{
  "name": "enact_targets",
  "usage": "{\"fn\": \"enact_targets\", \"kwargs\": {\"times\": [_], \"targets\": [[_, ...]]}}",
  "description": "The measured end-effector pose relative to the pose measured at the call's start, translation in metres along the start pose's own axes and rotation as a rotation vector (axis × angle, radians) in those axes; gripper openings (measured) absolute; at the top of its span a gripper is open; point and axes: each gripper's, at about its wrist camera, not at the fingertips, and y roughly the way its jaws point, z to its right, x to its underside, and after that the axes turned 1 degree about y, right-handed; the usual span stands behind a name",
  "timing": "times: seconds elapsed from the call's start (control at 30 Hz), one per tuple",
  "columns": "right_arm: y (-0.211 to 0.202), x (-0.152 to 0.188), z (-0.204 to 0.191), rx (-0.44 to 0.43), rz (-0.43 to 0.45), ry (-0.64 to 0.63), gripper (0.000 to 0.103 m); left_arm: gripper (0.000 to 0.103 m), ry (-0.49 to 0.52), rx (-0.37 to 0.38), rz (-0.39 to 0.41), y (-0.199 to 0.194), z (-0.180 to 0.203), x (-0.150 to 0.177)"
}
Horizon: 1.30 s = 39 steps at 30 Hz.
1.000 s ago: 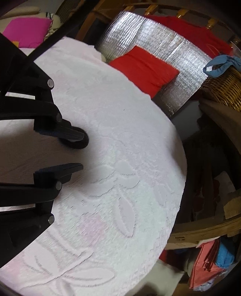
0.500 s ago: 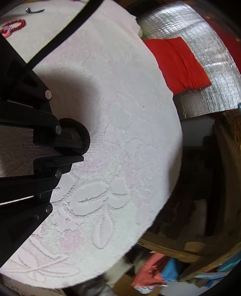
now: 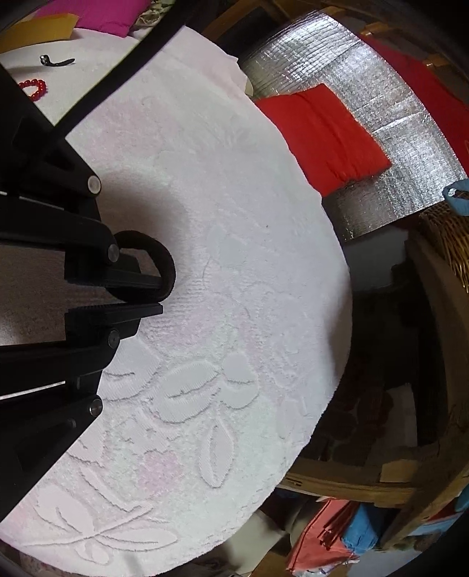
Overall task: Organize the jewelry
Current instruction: 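Lift the pink-and-clear bracelet with the left gripper while the right holds the hair tie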
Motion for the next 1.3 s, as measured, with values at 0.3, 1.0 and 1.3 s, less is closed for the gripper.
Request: {"fn": "enact_targets", "kwargs": {"times": [0.3, 1.0, 1.3], "targets": [[0.0, 0.004, -0.002, -0.007, 0.0, -0.015, 0.008, 0.043, -0.163, 0.056, 0.018, 0.009, -0.005, -0.001], [0.001, 0.006, -0.001, -0.012, -0.012, -0.016, 0.008, 0.031, -0.265, 0.093, 0.045, 0.025, 0.003, -0.006], [0.003, 0.01, -0.001, -0.008, -0.024, -0.028, 0.008, 0.007, -0.296, 0.03, 0.081, 0.038, 0.009, -0.014]]}}
